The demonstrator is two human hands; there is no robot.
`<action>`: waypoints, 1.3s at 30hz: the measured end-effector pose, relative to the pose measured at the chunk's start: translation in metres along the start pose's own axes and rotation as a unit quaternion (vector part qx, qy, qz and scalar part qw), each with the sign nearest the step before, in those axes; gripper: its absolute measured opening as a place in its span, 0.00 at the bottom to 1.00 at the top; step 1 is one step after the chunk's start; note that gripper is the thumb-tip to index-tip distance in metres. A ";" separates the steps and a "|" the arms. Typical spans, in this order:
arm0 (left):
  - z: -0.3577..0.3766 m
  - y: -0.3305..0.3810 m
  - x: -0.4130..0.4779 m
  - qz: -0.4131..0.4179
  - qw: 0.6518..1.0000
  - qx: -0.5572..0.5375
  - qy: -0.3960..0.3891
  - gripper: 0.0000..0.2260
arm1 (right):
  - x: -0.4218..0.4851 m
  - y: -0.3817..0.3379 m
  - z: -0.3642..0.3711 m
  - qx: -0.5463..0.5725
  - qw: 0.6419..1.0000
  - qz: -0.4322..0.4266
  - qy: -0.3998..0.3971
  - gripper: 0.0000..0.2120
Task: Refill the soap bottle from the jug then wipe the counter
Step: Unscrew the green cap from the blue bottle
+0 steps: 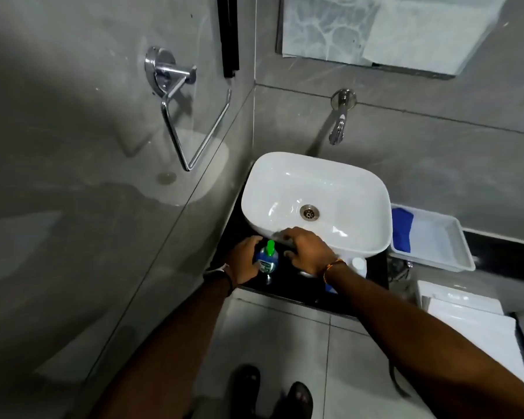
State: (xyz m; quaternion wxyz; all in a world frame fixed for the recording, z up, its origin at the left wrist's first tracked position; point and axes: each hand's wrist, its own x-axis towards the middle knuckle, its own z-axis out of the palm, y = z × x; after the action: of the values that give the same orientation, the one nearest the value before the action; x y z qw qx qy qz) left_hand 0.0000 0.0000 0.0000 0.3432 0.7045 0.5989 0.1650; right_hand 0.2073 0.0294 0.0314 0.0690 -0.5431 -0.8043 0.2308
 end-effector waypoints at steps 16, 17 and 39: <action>0.012 -0.022 0.017 0.030 0.998 -0.045 -0.030 0.20 | 0.020 -0.012 0.038 0.068 0.997 -0.007 0.042 0.16; 0.013 -0.023 0.017 0.029 0.998 -0.044 -0.030 0.19 | 0.018 -0.012 0.040 0.078 0.996 -0.004 0.053 0.17; 0.017 -0.022 0.022 0.032 0.999 -0.019 -0.011 0.17 | 0.009 -0.025 0.063 0.305 0.935 0.122 0.134 0.21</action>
State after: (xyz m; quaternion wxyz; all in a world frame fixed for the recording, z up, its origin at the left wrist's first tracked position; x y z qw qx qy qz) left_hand -0.0003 0.0170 -0.0305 0.3578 0.7182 0.5690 0.1798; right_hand 0.1601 0.0112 -0.0146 0.3100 -0.6159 -0.6059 0.3967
